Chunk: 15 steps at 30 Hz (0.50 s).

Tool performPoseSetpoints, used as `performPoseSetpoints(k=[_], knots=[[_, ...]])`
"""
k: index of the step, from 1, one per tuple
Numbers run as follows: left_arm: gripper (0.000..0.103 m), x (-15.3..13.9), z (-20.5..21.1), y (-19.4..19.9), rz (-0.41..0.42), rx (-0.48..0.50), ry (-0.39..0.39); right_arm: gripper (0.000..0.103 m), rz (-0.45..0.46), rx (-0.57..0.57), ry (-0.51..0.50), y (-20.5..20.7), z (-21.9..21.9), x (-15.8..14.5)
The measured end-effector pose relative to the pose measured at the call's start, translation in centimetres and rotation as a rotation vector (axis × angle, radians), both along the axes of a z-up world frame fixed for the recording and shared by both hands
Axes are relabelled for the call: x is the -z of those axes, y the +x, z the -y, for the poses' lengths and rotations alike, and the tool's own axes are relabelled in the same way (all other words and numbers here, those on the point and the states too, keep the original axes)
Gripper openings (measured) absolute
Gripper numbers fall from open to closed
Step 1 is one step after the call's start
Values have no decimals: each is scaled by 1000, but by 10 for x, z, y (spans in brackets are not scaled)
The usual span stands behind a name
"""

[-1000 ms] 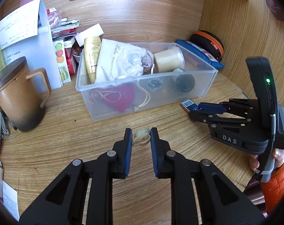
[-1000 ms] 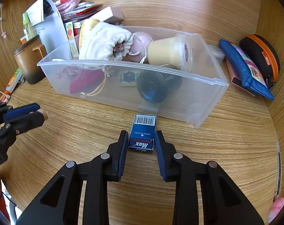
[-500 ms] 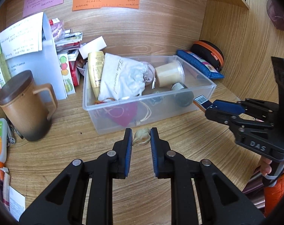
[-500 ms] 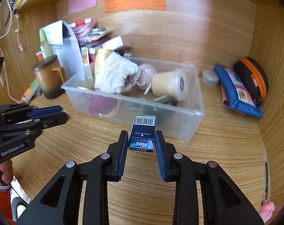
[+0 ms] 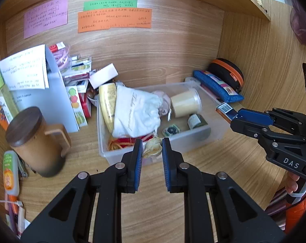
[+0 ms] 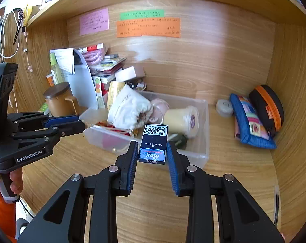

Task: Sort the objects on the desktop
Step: 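Carry the shell and staple box over the box and open both tools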

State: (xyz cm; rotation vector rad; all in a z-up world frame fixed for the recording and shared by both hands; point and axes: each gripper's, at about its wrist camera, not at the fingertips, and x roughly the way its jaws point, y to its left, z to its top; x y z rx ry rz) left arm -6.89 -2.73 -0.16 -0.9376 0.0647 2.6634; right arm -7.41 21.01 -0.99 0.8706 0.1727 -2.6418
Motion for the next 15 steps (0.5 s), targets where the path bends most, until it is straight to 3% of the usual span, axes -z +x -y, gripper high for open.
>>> performPoseSetpoints(k=[8, 15], knots=[[18, -8, -2, -25, -3, -2, -11, 26, -26, -27, 10, -22, 5, -13], [18, -4, -6, -51, 18, 1, -18, 26, 2, -51, 24, -52, 13, -5]])
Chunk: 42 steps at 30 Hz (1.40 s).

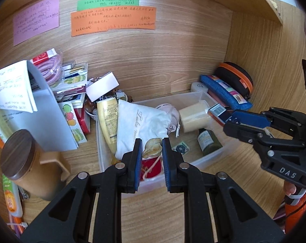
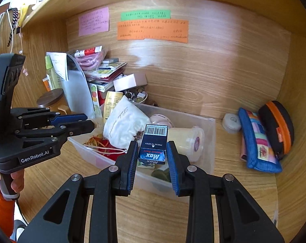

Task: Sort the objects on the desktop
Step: 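Carry the shell and staple box over the box and open both tools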

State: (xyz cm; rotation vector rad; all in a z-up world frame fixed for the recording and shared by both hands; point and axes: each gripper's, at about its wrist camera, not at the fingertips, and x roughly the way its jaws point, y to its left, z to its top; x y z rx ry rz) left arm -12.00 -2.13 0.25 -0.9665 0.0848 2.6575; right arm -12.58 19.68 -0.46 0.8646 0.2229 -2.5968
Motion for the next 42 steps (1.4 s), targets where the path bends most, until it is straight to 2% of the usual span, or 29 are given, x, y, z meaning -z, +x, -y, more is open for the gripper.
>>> performPoseSetpoints(k=[12, 18, 32, 37, 42], knots=[[18, 24, -9, -39, 86, 13, -3, 26, 125, -42, 41, -53, 15, 34], [18, 34, -9, -50, 129, 7, -5, 26, 160, -53, 45, -67, 20, 43], [19, 45, -10, -62, 176, -8, -8, 27, 147, -60, 82, -73, 23, 52], [36, 43, -10, -62, 163, -13, -7, 27, 118, -63, 104, -70, 26, 51], [45, 41, -7, -63, 153, -26, 6, 29, 114, -63, 118, -70, 27, 53]])
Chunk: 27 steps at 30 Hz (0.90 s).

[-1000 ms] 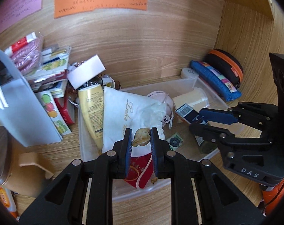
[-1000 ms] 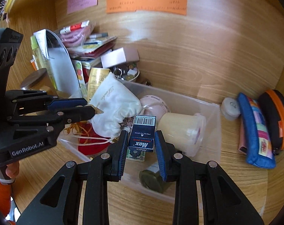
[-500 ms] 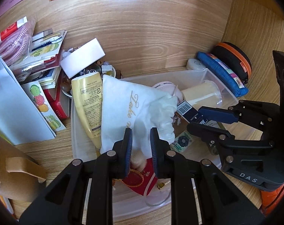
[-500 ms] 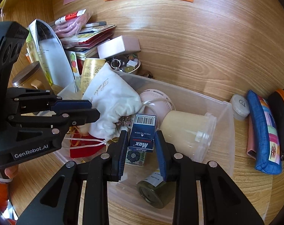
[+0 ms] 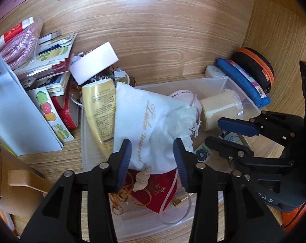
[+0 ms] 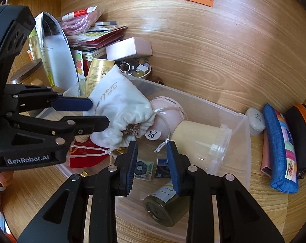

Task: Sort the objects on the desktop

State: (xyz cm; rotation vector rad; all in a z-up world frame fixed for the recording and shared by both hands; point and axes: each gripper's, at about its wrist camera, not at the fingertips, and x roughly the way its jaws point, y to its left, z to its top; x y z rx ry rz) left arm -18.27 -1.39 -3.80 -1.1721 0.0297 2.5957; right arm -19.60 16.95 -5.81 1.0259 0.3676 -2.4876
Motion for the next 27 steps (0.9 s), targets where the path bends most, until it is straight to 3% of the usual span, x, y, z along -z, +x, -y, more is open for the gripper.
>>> performPoseSetpoints(k=[3, 9, 14, 19, 25, 27], knots=[[55, -5, 6, 2, -21, -12, 29, 40, -15, 2, -2, 2, 1, -2], [61, -12, 13, 7, -54, -41, 40, 56, -69, 19, 5, 10, 0, -11], [74, -23, 19, 16, -89, -74, 41, 81, -94, 61, 4, 15, -8, -21], [95, -39, 17, 33, -161, -109, 8, 87, -119, 115, -1, 25, -20, -32], [98, -56, 7, 62, -232, -133, -34, 102, -150, 173, -43, 43, -35, -47], [99, -62, 0, 75, -277, -148, -68, 102, -166, 187, -54, 50, -39, -52]])
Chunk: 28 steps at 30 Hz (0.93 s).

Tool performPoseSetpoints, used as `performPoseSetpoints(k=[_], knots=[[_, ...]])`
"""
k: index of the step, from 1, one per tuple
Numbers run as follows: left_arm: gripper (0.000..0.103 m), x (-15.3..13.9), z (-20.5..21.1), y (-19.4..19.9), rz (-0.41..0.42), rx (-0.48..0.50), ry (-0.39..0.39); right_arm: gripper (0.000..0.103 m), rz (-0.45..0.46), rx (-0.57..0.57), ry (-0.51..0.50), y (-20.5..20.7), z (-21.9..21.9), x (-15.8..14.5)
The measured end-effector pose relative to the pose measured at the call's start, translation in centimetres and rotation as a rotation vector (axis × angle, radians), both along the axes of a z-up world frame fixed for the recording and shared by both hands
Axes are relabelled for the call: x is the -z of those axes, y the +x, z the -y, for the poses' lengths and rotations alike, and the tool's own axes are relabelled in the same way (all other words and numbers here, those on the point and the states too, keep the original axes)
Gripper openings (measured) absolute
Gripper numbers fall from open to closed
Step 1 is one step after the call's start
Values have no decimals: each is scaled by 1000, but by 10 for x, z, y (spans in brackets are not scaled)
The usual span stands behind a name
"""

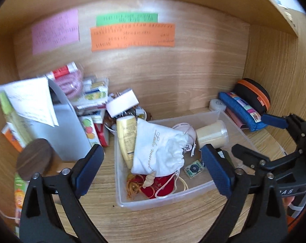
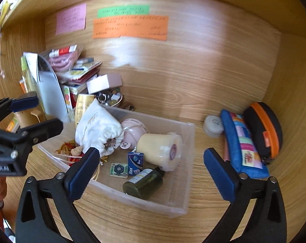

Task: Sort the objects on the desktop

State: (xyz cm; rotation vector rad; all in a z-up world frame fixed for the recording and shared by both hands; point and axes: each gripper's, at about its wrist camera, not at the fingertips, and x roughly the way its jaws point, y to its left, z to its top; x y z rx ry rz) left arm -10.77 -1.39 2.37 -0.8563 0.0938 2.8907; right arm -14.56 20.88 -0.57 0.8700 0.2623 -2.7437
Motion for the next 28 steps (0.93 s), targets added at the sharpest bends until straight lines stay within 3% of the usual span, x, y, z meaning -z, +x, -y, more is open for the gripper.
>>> performPoseSetpoints(k=[6, 16, 28], knots=[[102, -6, -14, 22, -36, -4, -33, 103, -35, 42, -26, 24, -12, -9], [102, -7, -14, 52, -57, -50, -12, 103, -97, 108, -31, 65, -26, -10], [102, -4, -8, 67, -60, -50, 21, 103, -85, 109, -42, 79, -33, -6]])
